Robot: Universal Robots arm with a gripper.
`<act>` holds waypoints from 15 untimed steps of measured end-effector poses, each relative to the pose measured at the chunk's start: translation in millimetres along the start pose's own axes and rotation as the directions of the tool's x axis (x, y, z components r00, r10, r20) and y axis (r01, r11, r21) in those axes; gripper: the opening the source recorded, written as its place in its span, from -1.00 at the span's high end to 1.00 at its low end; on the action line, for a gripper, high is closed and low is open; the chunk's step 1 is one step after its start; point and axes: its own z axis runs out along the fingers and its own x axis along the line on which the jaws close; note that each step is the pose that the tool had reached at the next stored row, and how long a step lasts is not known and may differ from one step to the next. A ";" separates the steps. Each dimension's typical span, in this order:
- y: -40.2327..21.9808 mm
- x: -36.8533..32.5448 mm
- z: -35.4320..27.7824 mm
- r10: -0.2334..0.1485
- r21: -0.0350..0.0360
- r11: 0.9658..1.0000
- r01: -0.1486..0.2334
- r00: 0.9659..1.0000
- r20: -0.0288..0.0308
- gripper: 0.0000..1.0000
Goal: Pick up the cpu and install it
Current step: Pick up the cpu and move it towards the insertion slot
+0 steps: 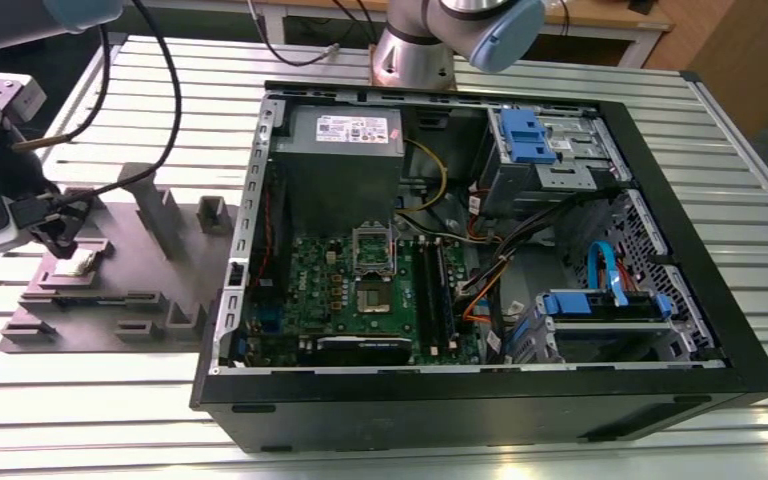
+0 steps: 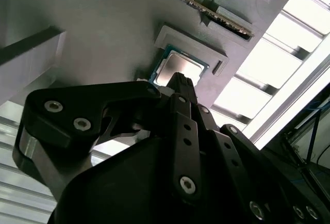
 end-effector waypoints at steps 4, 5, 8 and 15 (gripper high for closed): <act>-0.1 0.3 1.8 0.000 0.000 1.000 0.000 1.000 0.000 0.80; -0.1 0.3 1.9 0.000 0.000 1.000 0.000 1.000 0.000 0.80; -0.1 0.3 2.1 0.000 0.000 1.000 0.000 1.000 0.000 0.80; -0.1 0.3 2.3 0.000 0.000 1.000 0.000 1.000 0.000 0.42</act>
